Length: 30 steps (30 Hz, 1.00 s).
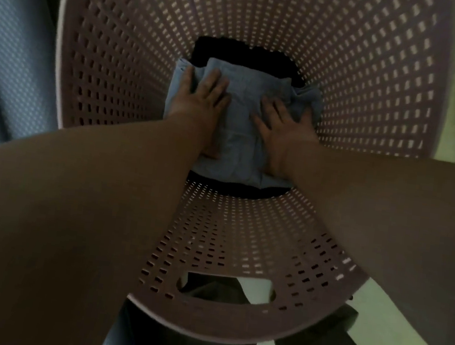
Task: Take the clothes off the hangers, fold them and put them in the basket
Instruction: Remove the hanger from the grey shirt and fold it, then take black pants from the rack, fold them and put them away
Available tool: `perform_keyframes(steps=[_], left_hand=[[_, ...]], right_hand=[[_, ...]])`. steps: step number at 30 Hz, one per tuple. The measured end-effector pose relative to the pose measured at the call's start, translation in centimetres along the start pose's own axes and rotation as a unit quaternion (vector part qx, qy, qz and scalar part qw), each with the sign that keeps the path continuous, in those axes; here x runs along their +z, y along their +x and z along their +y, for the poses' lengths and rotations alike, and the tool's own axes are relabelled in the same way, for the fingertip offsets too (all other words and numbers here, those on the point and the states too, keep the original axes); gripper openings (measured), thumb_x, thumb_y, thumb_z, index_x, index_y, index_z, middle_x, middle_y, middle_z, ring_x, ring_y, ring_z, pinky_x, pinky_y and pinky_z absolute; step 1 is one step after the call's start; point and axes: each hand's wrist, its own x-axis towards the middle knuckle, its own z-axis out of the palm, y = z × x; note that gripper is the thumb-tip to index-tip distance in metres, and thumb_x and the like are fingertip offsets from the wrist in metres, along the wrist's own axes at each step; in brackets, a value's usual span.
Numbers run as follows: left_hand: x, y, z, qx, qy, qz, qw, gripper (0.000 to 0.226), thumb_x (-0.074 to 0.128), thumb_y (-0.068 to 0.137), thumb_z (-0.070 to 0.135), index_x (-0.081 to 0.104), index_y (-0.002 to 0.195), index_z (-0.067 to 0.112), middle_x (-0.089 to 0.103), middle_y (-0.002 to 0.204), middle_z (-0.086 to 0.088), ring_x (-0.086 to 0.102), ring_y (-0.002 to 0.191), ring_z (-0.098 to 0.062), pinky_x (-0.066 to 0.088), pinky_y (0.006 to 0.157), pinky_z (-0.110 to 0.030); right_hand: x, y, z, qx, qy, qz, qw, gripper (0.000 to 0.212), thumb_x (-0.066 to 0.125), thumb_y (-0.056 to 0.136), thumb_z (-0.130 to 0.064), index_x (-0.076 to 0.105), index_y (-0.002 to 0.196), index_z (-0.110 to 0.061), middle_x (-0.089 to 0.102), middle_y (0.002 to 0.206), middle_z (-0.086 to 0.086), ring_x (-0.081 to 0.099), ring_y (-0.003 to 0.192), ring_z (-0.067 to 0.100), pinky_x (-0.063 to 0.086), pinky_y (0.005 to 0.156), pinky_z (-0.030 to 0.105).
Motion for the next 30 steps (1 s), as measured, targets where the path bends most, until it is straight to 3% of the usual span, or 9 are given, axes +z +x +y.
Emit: perform_keyframes(steps=[3,5,7,9,10,12,18,23,30], left_hand=[[-2.6,-3.2,0.0,0.005,-0.065,0.037,0.997,0.087,0.046,0.092,0.059,0.009,0.157,0.014,0.000,0.165,-0.010,-0.009,0.151,-0.030,-0.004,0.119,-0.058],[-4.8,-6.7,0.1,0.012,-0.114,0.038,0.993,0.061,0.044,0.097,0.032,0.026,0.152,0.011,0.022,0.160,-0.012,0.010,0.150,-0.031,0.006,0.120,-0.054],[-7.1,-11.1,0.0,0.012,-0.137,0.031,0.990,0.053,0.049,0.094,0.024,0.038,0.145,0.014,0.042,0.148,-0.011,0.031,0.141,-0.032,0.020,0.118,-0.048],[-10.6,-17.3,-0.8,0.011,-0.179,0.013,0.984,0.046,0.051,0.090,0.022,0.047,0.136,0.018,0.054,0.135,-0.008,0.046,0.128,-0.029,0.029,0.109,-0.042],[-12.2,-19.9,-1.2,0.002,-0.204,0.018,0.979,0.040,0.052,0.089,0.021,0.051,0.130,0.019,0.057,0.129,-0.007,0.051,0.122,-0.029,0.033,0.104,-0.040],[-16.8,-26.1,-2.6,-0.012,-0.245,0.032,0.969,0.031,0.053,0.088,0.022,0.057,0.119,0.020,0.062,0.119,-0.006,0.056,0.111,-0.028,0.038,0.094,-0.038],[-30.8,-43.3,-7.1,-0.031,-0.274,0.092,0.957,0.022,0.052,0.092,0.018,0.061,0.112,0.016,0.065,0.112,-0.010,0.063,0.100,-0.032,0.047,0.078,-0.036],[-36.6,-52.0,-9.9,-0.053,-0.331,0.163,0.928,0.025,0.048,0.096,0.027,0.067,0.103,0.012,0.069,0.102,-0.018,0.066,0.096,-0.038,0.052,0.075,-0.038],[-42.1,-60.9,-10.6,-0.002,-0.422,0.287,0.860,0.014,0.060,0.093,0.023,0.069,0.086,0.016,0.074,0.084,-0.008,0.070,0.082,-0.030,0.053,0.069,-0.036]], right_hand=[[-2.9,-3.1,0.2,0.020,0.017,0.009,1.000,0.085,0.048,0.095,-0.050,-0.001,0.158,-0.019,-0.009,0.164,0.012,-0.004,0.151,0.031,0.015,0.115,0.063],[-5.0,-6.6,-0.1,0.023,0.074,0.039,0.996,0.077,0.055,0.094,-0.040,0.018,0.155,-0.012,0.014,0.161,0.018,0.017,0.148,0.034,0.026,0.114,0.055],[-7.6,-10.6,-0.4,0.012,0.106,0.087,0.990,0.065,0.075,0.080,-0.025,0.050,0.136,-0.003,0.050,0.138,0.023,0.050,0.126,0.037,0.046,0.097,0.049],[-11.3,-16.5,-0.3,0.005,0.160,0.081,0.984,0.036,0.081,0.068,-0.007,0.065,0.101,-0.002,0.066,0.101,0.023,0.065,0.088,0.037,0.056,0.071,0.045],[-13.3,-18.9,-0.2,-0.001,0.195,0.071,0.978,0.023,0.075,0.074,-0.002,0.063,0.093,-0.004,0.065,0.094,0.022,0.064,0.081,0.036,0.056,0.066,0.045],[-18.9,-25.6,0.2,0.007,0.229,0.046,0.972,0.013,0.056,0.090,-0.004,0.060,0.102,-0.007,0.063,0.107,0.019,0.063,0.092,0.035,0.054,0.073,0.042],[-31.1,-44.5,0.9,0.053,0.344,0.030,0.937,0.034,0.041,0.102,-0.012,0.051,0.135,-0.009,0.055,0.132,0.014,0.055,0.119,0.032,0.038,0.075,0.031],[-35.5,-54.9,0.1,0.094,0.406,0.116,0.902,0.020,0.039,0.104,-0.026,0.057,0.110,-0.022,0.064,0.113,0.007,0.059,0.095,0.028,0.052,0.080,0.038],[-37.4,-68.9,-0.4,0.139,0.520,0.263,0.801,0.024,0.045,0.100,-0.036,0.064,0.104,-0.023,0.070,0.101,0.000,0.064,0.091,0.021,0.055,0.081,0.041]])
